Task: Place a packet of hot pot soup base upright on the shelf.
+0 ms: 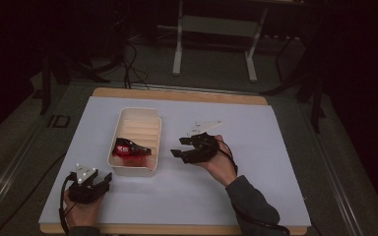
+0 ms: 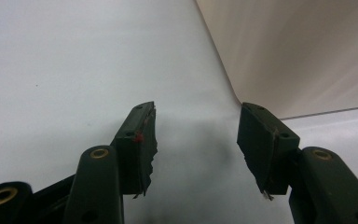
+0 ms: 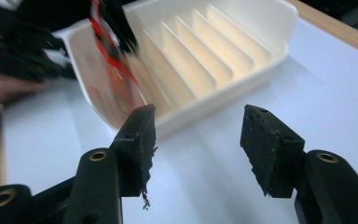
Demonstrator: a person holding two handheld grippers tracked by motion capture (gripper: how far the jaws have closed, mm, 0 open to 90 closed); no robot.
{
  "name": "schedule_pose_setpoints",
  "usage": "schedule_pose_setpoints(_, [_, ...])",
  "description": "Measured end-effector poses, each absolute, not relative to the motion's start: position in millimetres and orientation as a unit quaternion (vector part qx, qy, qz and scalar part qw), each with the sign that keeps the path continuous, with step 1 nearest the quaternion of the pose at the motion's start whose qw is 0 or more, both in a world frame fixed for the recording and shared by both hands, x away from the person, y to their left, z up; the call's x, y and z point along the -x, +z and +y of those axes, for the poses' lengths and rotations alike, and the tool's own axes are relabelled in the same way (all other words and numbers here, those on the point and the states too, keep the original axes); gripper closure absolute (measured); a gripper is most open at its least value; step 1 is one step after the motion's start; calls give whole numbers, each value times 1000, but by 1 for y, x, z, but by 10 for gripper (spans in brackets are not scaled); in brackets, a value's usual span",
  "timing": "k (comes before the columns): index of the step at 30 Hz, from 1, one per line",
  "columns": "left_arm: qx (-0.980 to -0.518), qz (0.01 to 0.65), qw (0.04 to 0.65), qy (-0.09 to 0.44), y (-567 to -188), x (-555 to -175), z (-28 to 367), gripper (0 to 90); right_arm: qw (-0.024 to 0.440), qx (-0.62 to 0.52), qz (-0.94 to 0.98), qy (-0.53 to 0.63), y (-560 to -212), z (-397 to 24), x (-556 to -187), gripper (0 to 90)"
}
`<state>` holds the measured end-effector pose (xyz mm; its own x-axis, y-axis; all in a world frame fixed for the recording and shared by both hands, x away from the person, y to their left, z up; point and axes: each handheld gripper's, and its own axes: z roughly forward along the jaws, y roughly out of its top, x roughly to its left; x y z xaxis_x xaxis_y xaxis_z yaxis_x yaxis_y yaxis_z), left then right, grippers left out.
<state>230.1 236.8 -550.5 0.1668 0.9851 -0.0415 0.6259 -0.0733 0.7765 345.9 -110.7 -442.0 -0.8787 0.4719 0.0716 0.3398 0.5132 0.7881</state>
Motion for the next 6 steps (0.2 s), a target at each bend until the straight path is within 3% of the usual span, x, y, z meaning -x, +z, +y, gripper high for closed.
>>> schedule_pose_setpoints(6, [-685, 590, 338, 262, -551, -231, 237, 467, 96, -261, 868, 411, -463, -143, -341, 465])
